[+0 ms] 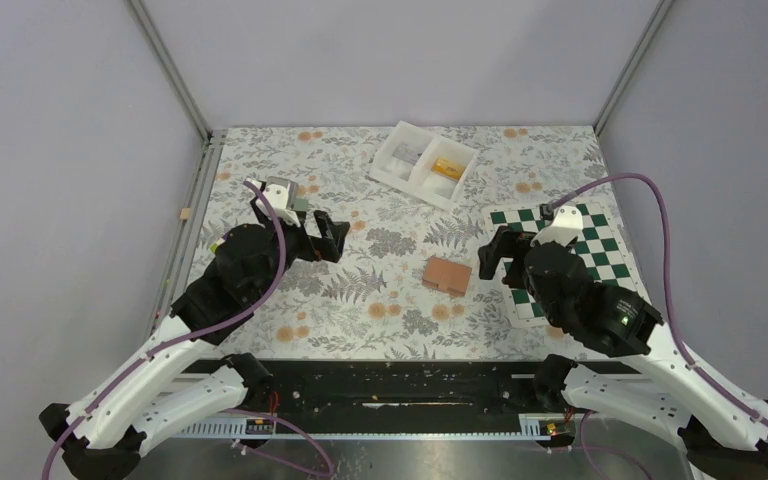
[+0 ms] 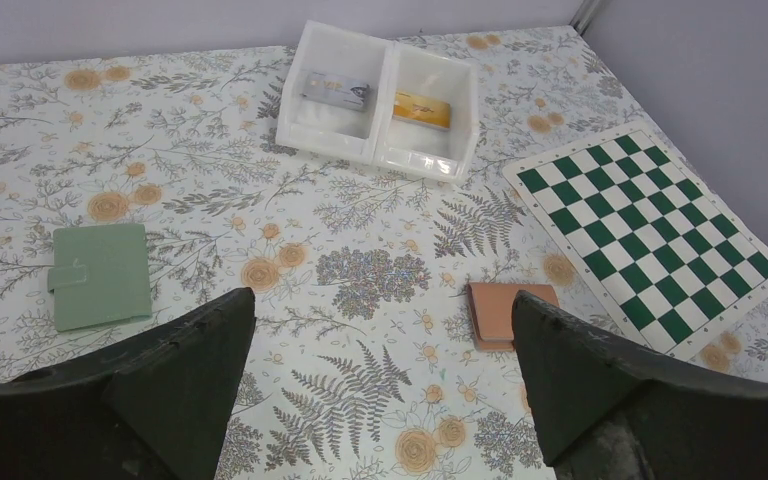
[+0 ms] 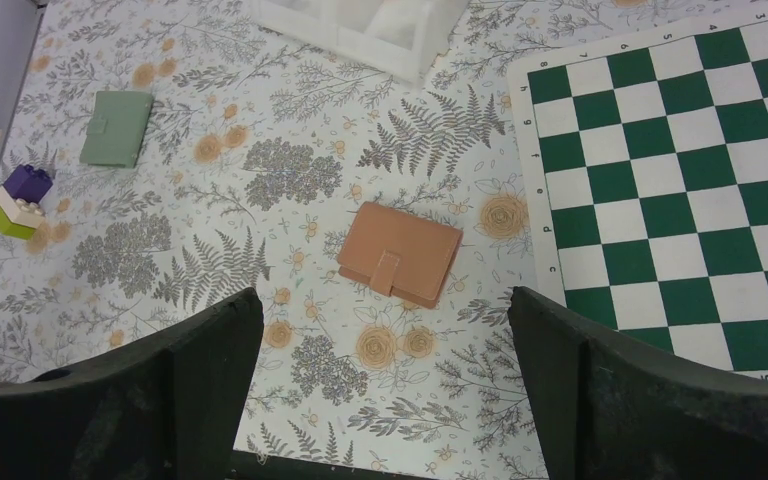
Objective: Take the credit cards out of the card holder
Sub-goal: Open the card holder at the center of the board.
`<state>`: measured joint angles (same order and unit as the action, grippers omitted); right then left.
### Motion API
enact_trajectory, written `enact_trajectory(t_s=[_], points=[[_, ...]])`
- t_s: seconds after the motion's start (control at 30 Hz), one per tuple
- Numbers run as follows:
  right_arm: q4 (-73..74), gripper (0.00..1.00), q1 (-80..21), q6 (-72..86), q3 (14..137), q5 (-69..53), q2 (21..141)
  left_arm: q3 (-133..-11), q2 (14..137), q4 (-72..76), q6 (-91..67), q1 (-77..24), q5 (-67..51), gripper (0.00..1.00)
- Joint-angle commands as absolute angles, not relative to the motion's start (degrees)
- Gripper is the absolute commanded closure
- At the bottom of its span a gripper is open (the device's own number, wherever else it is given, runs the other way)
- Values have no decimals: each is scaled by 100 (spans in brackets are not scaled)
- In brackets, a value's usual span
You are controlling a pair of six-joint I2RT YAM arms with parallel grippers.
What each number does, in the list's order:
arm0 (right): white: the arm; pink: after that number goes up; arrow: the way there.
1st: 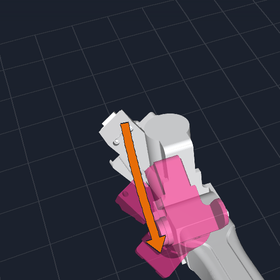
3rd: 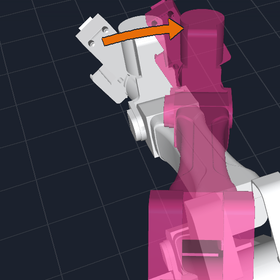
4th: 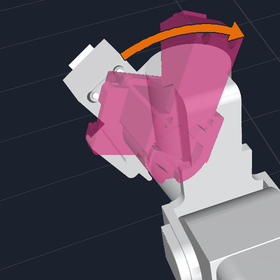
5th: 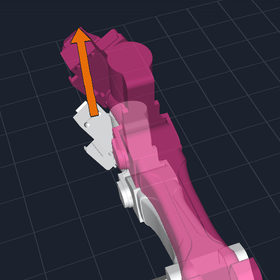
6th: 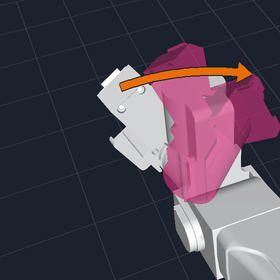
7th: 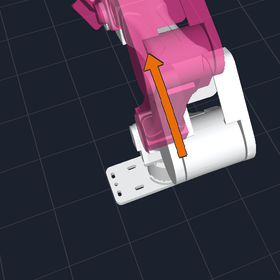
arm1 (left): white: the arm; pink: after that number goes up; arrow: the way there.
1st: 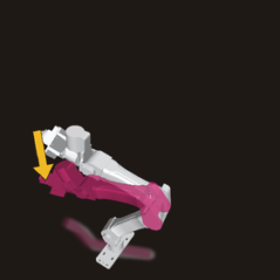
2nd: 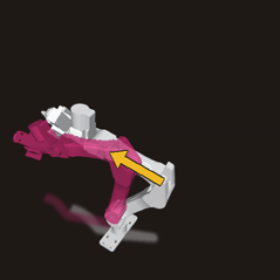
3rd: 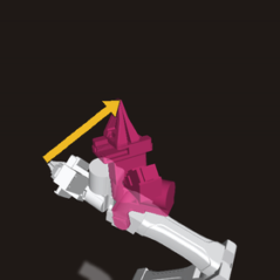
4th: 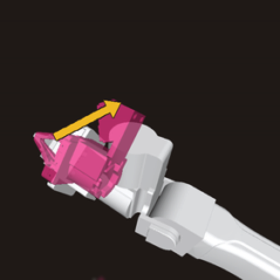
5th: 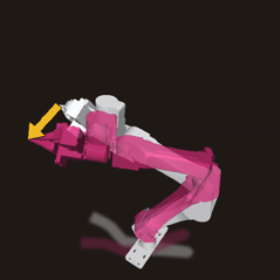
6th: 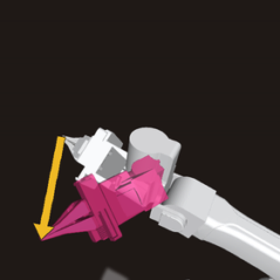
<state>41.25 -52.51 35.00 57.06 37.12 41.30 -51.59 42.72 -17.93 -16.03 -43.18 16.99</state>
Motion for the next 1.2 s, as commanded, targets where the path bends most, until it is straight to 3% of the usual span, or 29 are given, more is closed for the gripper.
enact_trajectory(t_s=[0.0,0.4,0.63,0.77,0.97,1.17], points=[[3842,0,-5291,3541,5818,3913,4174,-5165,4223,-1509,-1587,-4324,1654,1],[3141,2,-5293,3464,5283,3453,4194,-5173,4184,-1554,-1538,-4332,1589,1],[3196,4,-5274,3260,5086,3555,5312,-5152,4363,-1988,-1882,-4325,1451,3],[2999,18,-5235,3479,5016,3341,6132,-5244,4552,-2419,-1955,-4328,1361,4],[1442,40,-4324,3760,4366,2095,6938,-5119,4288,-2509,-1697,-4327,1614,4],[2608,45,-4200,5257,5192,2549,7852,-5019,4112,-2418,-1664,-4324,1844,4]])
